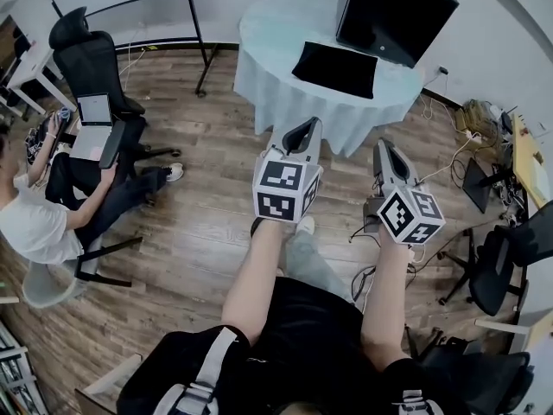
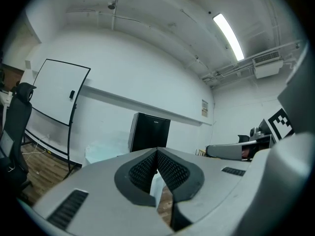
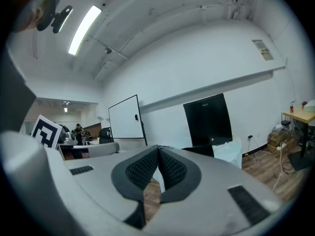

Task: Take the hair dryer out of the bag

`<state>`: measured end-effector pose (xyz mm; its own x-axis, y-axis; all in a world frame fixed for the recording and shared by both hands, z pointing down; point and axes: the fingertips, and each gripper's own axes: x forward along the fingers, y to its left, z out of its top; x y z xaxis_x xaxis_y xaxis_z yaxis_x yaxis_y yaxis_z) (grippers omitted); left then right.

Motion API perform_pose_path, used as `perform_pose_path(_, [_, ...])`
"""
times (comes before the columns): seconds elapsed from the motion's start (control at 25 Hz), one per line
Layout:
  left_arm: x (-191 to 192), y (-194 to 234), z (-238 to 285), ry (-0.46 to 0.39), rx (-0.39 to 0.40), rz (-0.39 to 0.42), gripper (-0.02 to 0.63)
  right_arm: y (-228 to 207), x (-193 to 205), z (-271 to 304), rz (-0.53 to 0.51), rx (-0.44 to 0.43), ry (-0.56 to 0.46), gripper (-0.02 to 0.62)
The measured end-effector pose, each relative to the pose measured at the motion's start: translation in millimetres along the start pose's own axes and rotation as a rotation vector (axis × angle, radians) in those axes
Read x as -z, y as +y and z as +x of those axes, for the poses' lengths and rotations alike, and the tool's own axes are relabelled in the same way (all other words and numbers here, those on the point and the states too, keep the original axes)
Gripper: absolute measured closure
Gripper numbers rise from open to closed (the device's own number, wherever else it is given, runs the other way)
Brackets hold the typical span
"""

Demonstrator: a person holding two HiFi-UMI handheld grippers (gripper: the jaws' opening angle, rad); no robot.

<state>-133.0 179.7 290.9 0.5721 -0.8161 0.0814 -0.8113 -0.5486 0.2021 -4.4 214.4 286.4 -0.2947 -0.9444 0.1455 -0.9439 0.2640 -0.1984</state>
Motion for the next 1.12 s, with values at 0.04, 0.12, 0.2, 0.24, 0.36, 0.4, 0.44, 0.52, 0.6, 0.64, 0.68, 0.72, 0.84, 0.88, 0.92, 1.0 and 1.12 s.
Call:
perform_pose_path(0.04, [5.1,1.9,4.5,0.01,0.001,-0.003,0.594,-0.1,3.4,4.2,0.015,-0.014,-0.006,0.589])
perform_pose_path(0.12, [12.0,6.9,14.0,0.02,0.005,-0.007,0.594,-1.5,6.4,12.8,0.036,-0.037,-0.028,0.589])
perform_pose_path(0.2, [16.8,12.2,25.7,0.023,0.003,-0.022,0.594,-7.0,7.2,21.9,0.025,-0.047,-0.032,0.589])
perform_pose_path(0.24, [19.8,14.0,33.0,0.026,0.0,-0.033,0.594,-12.2,6.4,26.4,0.01,-0.046,-0.032,0.589])
perform_pose_path(0.36, [26.3,21.5,58.5,0.037,-0.005,-0.054,0.594,-31.3,-1.8,40.5,-0.007,-0.038,-0.053,0.589])
perform_pose_path(0.4, [26.2,26.9,66.7,0.036,-0.01,-0.063,0.594,-38.2,-5.0,45.2,-0.005,-0.039,-0.059,0.589])
perform_pose_path(0.44, [25.0,33.8,74.4,0.033,-0.022,-0.075,0.594,-46.4,-7.9,49.8,-0.002,-0.037,-0.06,0.589])
perform_pose_path(0.52, [21.5,46.7,89.3,0.029,-0.054,-0.087,0.594,-67.5,-11.5,59.6,0.012,-0.024,-0.053,0.589])
perform_pose_path(0.6, [17.3,52.7,106.1,0.032,-0.068,-0.071,0.594,-88.2,-13.7,73.2,0.034,-0.007,-0.045,0.589])
perform_pose_path(0.64, [14.7,54.0,115.4,0.035,-0.063,-0.058,0.594,-94.6,-15.0,82.1,0.042,-0.006,-0.044,0.589])
perform_pose_path(0.68, [12.4,54.7,124.7,0.038,-0.055,-0.044,0.594,-97.8,-16.7,91.8,0.043,-0.012,-0.044,0.589])
perform_pose_path(0.72, [10.6,54.5,133.7,0.041,-0.045,-0.032,0.594,-99.1,-19.0,101.2,0.038,-0.025,-0.043,0.589])
perform_pose_path(0.84, [3.2,50.0,158.7,0.043,-0.028,-0.011,0.594,-104.4,-34.9,123.6,0.008,-0.072,-0.051,0.589])
perform_pose_path(0.88, [-1.4,48.9,167.1,0.042,-0.027,-0.002,0.594,-107.9,-43.0,129.3,0.007,-0.084,-0.062,0.589])
perform_pose_path(0.92, [-5.9,47.8,175.9,0.043,-0.025,0.01,0.592,-112.0,-50.8,134.3,0.011,-0.096,-0.075,0.589])
perform_pose_path(1.0, [-12.1,45.7,194.3,0.05,-0.019,0.038,0.594,-120.7,-61.7,144.0,0.019,-0.124,-0.092,0.589])
perform_pose_path(1.12, [-17.0,43.6,218.2,0.057,-0.015,0.067,0.594,-136.9,-66.8,158.0,0.019,-0.141,-0.089,0.589])
